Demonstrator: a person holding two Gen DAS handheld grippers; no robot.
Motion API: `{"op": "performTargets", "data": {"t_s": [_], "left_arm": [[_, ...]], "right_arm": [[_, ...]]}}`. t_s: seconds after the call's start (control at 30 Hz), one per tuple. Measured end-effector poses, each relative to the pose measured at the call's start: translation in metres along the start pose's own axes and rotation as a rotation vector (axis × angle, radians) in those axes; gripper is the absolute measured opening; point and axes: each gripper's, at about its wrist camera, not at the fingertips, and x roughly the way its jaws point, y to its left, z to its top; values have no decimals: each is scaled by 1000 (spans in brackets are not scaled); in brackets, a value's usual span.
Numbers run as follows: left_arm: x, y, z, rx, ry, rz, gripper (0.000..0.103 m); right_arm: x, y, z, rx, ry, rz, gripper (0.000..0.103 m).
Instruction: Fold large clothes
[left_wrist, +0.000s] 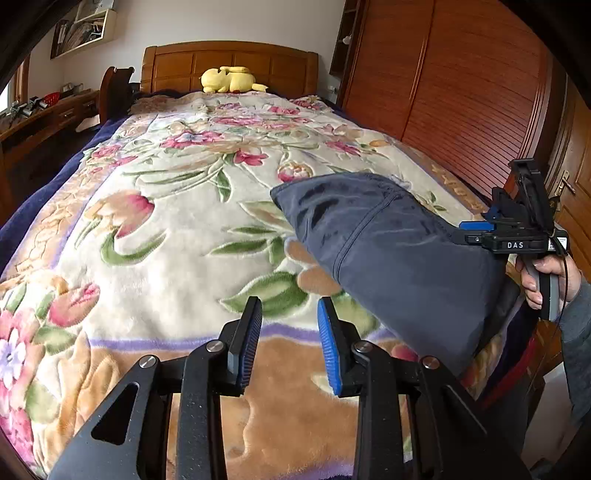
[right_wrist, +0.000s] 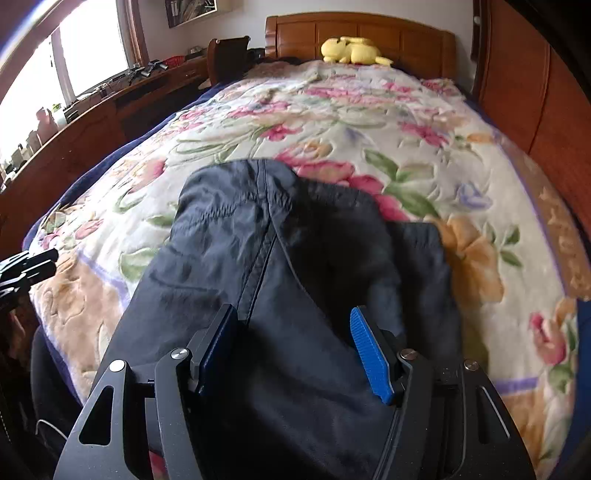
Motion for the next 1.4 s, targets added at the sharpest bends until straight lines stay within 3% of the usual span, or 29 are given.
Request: {"op": "performTargets", "data": {"t_s": [1.0,1.03,1.07,1.1,1.17,1.3,1.4], "left_arm": [[13,-12,-11,16,35,-11,32],[14,-13,-11,16,36,-12,32],[15,-13,-12,17,38,-12,32],[15,-13,-11,18,40,-13,32],[18,-14,-11,21,43,-15,32],[22,-18,-6,26,41,-24,32],[21,-24,-1,33,32,-36,32]], "right_arm": [[28,-15,-21,84,31,93,65],[28,-14,-21,80,32,94,64],[27,-12,-21,70,31,109,47],[25,-8,-21,52,28,140,24],[17,6,-21,-21,9,107,11],[-7,17,-19,-61,-59,75,7],[-37,16,-17,-58,-157,75,6]]}}
